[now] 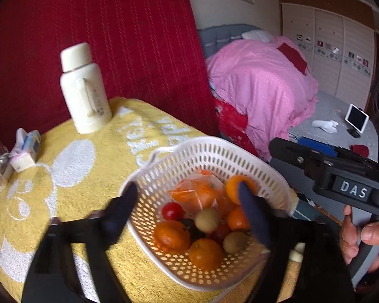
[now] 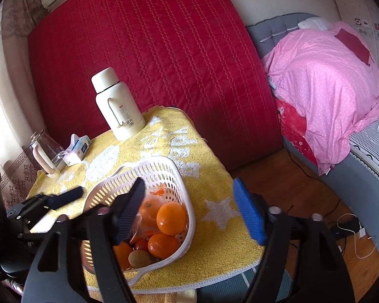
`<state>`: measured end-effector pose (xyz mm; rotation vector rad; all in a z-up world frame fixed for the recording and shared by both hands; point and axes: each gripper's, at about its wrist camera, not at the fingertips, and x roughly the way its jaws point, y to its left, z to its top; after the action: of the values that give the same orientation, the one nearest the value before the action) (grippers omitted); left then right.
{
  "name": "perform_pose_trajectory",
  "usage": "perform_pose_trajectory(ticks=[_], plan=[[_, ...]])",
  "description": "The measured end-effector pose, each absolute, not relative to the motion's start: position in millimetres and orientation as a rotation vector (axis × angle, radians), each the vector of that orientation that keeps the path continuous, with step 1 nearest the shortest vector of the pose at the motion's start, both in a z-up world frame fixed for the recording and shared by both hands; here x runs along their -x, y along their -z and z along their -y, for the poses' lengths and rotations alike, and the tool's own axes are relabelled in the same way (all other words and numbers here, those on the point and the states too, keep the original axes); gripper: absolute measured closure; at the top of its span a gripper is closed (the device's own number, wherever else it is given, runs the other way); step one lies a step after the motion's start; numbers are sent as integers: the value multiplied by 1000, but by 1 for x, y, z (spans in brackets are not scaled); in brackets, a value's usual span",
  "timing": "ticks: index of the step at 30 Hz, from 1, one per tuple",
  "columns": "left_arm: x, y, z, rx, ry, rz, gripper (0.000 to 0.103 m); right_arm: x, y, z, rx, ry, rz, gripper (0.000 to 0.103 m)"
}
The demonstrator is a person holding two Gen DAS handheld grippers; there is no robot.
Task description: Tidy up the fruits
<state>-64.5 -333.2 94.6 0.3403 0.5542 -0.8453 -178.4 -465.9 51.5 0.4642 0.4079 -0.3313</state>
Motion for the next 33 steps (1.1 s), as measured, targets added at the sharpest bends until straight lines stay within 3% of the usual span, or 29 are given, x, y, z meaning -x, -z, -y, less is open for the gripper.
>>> perform_pose_trajectory(ticks=[5, 14, 33], plan=[[63, -96, 330, -345, 831, -550, 11, 181, -53, 468, -476, 340, -402, 21], [66, -101, 319, -370, 742, -515, 5, 189, -58, 464, -472, 332, -388, 4], [77, -109, 263, -360, 557, -453, 5, 204, -58, 389, -203, 349, -487, 3]])
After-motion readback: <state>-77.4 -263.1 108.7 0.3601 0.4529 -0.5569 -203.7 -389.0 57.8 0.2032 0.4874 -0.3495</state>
